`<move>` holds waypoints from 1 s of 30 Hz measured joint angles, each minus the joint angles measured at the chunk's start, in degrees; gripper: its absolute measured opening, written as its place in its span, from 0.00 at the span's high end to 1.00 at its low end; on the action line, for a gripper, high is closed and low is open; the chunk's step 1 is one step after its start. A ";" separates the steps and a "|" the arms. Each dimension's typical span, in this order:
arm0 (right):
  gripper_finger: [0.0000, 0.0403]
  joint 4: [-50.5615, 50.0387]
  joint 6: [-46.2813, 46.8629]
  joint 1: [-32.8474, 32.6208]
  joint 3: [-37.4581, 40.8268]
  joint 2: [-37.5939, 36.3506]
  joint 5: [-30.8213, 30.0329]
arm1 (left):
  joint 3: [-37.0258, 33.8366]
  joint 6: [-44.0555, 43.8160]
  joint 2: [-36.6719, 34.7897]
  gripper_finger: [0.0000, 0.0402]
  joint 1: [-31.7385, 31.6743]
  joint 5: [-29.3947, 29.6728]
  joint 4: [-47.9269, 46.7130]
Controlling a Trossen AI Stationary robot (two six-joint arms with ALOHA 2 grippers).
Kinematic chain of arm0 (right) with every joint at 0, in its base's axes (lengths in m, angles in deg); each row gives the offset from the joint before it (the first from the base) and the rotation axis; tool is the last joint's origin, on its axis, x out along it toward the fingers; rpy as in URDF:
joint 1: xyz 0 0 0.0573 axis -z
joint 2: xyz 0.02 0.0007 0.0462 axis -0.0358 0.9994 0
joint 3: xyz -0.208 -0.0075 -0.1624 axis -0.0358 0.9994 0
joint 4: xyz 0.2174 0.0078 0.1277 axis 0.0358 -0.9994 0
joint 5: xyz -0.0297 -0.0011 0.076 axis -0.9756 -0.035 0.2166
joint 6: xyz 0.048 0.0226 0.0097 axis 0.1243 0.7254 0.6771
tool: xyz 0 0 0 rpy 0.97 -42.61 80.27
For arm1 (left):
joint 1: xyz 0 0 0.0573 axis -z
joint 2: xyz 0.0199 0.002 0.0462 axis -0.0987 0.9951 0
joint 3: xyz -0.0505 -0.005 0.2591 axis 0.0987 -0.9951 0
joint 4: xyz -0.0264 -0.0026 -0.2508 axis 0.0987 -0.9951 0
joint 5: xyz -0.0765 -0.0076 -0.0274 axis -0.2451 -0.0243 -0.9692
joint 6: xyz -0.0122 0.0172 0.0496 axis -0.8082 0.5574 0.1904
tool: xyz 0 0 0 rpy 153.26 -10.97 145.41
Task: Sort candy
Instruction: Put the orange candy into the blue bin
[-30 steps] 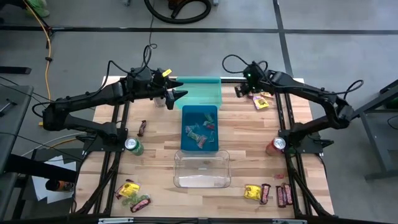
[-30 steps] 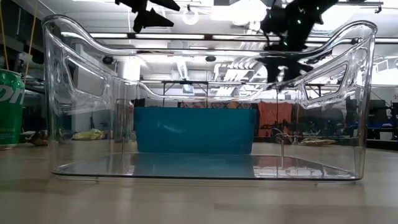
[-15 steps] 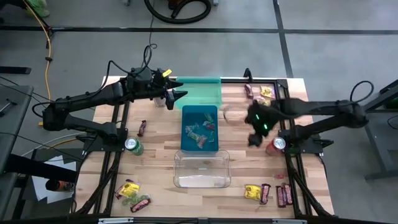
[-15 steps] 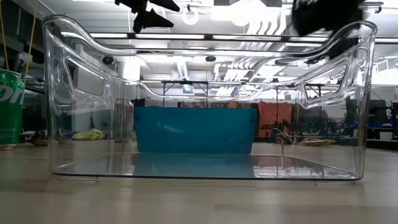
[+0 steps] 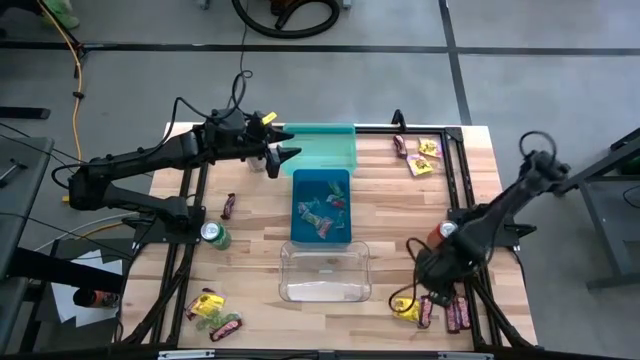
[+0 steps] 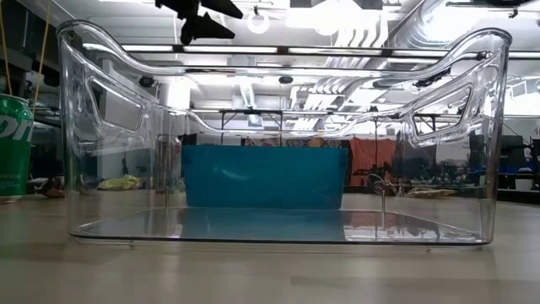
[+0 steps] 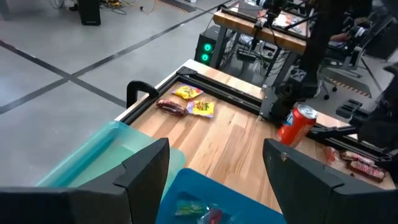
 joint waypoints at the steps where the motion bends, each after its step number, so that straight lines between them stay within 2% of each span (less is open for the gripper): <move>1: 0.46 0.11 0.12 -0.56 0.00 2.13 0.00 | 0.00 0.00 0.00 0.39 0.00 -0.01 -0.28; 7: 0.46 -1.20 -0.89 -1.41 0.04 13.57 -1.86 | 0.01 0.02 0.00 0.39 0.00 -0.02 -0.36; 15: 0.46 -0.38 -6.77 -1.30 0.04 24.12 -2.03 | 0.01 -0.02 0.00 0.39 0.00 -0.02 -0.30; 20: 0.46 0.67 -8.03 -1.30 2.09 28.55 2.43 | -0.01 -0.07 0.00 0.39 0.00 -0.02 -0.30; 24: 0.47 2.95 -8.00 -1.34 5.41 28.68 5.26 | -0.01 -0.05 0.00 0.39 0.00 0.00 -0.34; 27: 0.52 4.92 -9.34 -1.21 7.16 27.99 5.77 | 0.00 -0.02 0.00 0.39 0.00 0.01 -0.32; 30: 0.67 5.57 -12.63 -1.22 7.04 27.37 5.74 | -0.01 -0.02 0.00 0.39 0.00 1.11 -0.37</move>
